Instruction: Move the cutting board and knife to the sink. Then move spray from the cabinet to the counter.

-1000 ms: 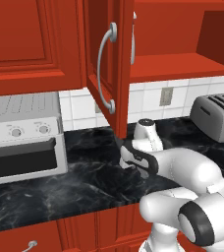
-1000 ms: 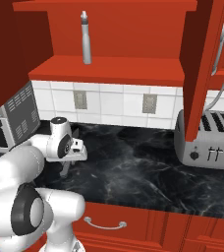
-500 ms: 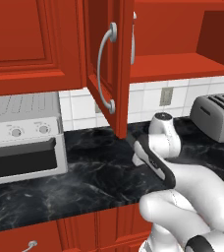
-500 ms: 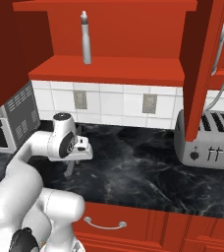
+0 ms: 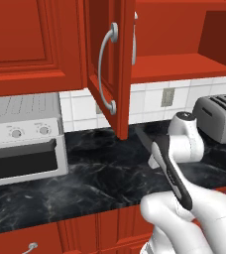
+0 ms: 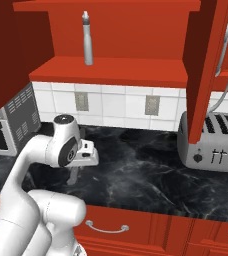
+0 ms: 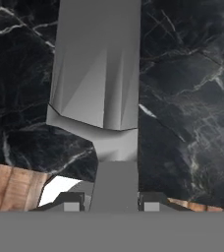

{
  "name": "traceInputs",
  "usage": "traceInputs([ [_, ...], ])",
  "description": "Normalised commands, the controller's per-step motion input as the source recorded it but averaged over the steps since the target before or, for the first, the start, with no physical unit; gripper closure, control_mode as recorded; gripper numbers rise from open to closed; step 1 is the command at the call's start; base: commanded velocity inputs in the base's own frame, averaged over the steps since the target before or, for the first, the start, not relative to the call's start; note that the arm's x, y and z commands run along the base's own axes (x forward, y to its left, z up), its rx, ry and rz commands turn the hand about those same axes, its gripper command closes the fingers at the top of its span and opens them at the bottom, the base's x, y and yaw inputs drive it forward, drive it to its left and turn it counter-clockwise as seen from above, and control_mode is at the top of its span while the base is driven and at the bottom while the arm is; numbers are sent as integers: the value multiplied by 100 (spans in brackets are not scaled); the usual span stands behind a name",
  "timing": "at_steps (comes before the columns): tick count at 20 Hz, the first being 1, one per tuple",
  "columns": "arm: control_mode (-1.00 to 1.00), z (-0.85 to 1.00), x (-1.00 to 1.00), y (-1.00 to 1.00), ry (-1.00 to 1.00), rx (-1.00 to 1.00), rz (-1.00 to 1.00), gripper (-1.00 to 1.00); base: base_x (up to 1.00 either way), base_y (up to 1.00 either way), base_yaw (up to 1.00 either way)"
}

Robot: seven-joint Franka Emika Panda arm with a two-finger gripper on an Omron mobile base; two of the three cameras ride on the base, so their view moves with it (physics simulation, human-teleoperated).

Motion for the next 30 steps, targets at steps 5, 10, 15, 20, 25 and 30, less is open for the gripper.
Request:
traceInputs([
  [5,-100,45,-18,-17,0,0,-3,100,0,0,0],
  [10,-100,55,-21,-9,0,0,-1,100,0,0,0],
  [15,-100,60,-11,0,2,0,-4,100,0,0,0],
  [20,-100,58,-16,-5,3,0,-7,100,0,0,0],
  [25,-100,34,-25,-8,0,0,-5,100,0,0,0],
  [30,-100,7,-13,0,0,0,-2,100,0,0,0],
])
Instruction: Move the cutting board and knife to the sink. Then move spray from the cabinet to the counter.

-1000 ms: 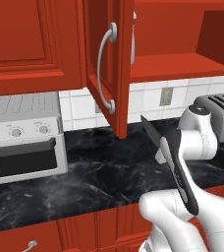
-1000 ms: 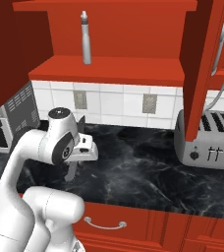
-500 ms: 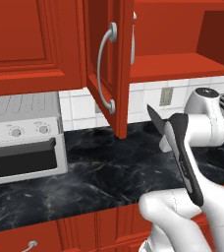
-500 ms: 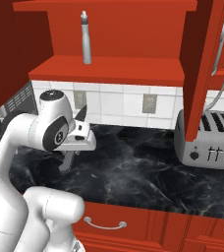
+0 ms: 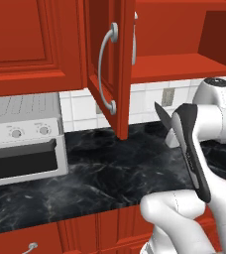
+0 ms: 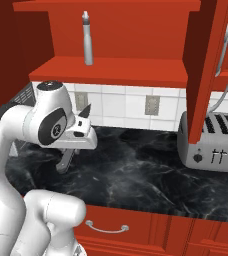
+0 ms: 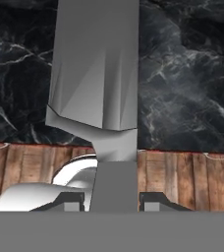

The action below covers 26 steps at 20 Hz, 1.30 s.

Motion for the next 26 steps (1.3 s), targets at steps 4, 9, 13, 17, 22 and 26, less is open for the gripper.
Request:
traceInputs([
  [4,100,0,-10,0,0,0,0,100,-8,0,0],
  [9,100,0,0,0,0,0,0,100,-67,-31,4],
  [13,100,0,0,0,0,0,0,100,-83,-51,16],
  [17,100,0,0,0,0,0,0,100,-67,-39,30],
  [22,100,0,0,0,0,0,0,100,-12,-5,56],
  [26,100,0,0,0,0,0,0,100,0,0,71],
])
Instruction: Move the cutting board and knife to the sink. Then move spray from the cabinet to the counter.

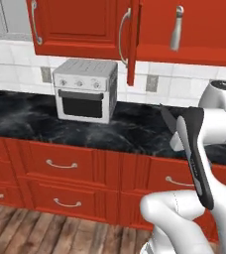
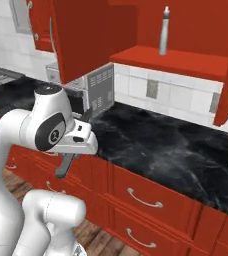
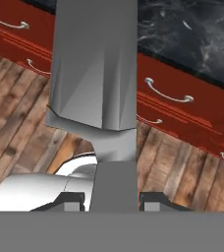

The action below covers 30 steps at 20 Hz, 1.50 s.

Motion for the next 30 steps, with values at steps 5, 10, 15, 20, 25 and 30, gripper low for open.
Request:
traceInputs([
  [5,100,0,0,0,0,0,0,100,6,0,79],
  [10,100,0,0,0,0,0,0,100,15,0,86],
  [15,100,0,0,0,0,0,0,100,20,0,89],
  [20,100,0,0,0,0,0,0,100,36,16,77],
  [25,100,0,0,0,0,0,0,100,95,17,21],
  [30,100,0,0,0,0,0,0,100,100,22,8],
])
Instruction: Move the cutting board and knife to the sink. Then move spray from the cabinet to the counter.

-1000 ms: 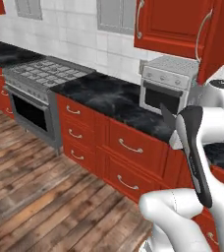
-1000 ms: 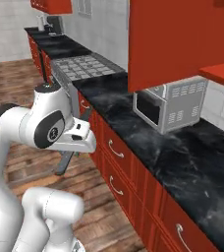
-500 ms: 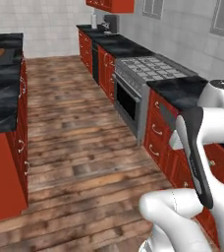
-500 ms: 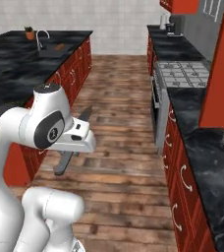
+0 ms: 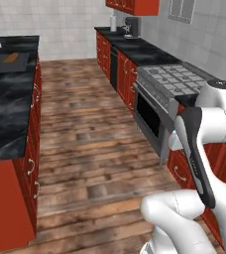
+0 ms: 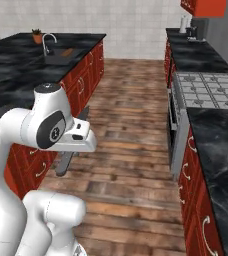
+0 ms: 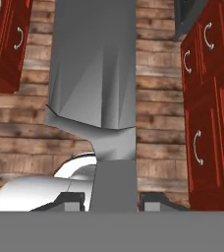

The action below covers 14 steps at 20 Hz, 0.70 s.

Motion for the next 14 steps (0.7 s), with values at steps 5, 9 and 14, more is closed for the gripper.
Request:
traceInputs([
  [5,100,0,0,0,0,0,0,100,100,52,14],
  [9,100,0,0,0,0,0,0,100,100,53,16],
  [14,100,0,0,0,0,0,0,100,100,16,14],
])
